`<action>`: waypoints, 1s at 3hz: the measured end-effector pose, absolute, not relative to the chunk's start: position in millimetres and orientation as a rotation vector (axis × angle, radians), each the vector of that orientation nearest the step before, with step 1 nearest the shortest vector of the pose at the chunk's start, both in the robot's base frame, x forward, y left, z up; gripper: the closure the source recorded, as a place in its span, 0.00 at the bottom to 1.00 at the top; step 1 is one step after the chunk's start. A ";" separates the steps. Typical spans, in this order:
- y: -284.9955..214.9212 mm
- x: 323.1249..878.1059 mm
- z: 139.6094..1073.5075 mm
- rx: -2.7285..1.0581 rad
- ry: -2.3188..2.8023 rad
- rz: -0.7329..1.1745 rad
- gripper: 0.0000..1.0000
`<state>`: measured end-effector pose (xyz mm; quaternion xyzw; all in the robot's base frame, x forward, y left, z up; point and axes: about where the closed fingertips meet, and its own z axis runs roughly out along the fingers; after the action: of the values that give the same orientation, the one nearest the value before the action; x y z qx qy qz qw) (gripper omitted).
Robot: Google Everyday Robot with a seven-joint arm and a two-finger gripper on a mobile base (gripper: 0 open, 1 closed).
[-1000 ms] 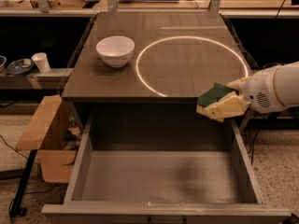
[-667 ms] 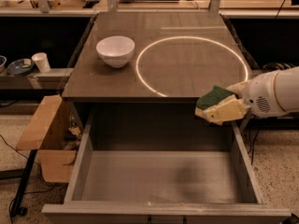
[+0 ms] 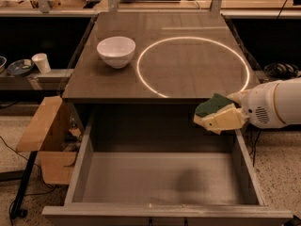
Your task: Place sponge into top drawer
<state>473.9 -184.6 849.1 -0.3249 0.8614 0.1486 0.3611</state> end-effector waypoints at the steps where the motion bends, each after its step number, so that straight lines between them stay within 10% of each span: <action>1: -183.9 467.9 847.7 -0.829 2.223 0.357 1.00; 3: -186.6 435.0 831.4 -0.783 2.266 0.378 1.00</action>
Offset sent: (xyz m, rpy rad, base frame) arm -0.0444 -0.0057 -0.0168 0.0011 0.0290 -0.0543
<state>435.0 -186.6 831.4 -0.3022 0.8746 0.1458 0.3500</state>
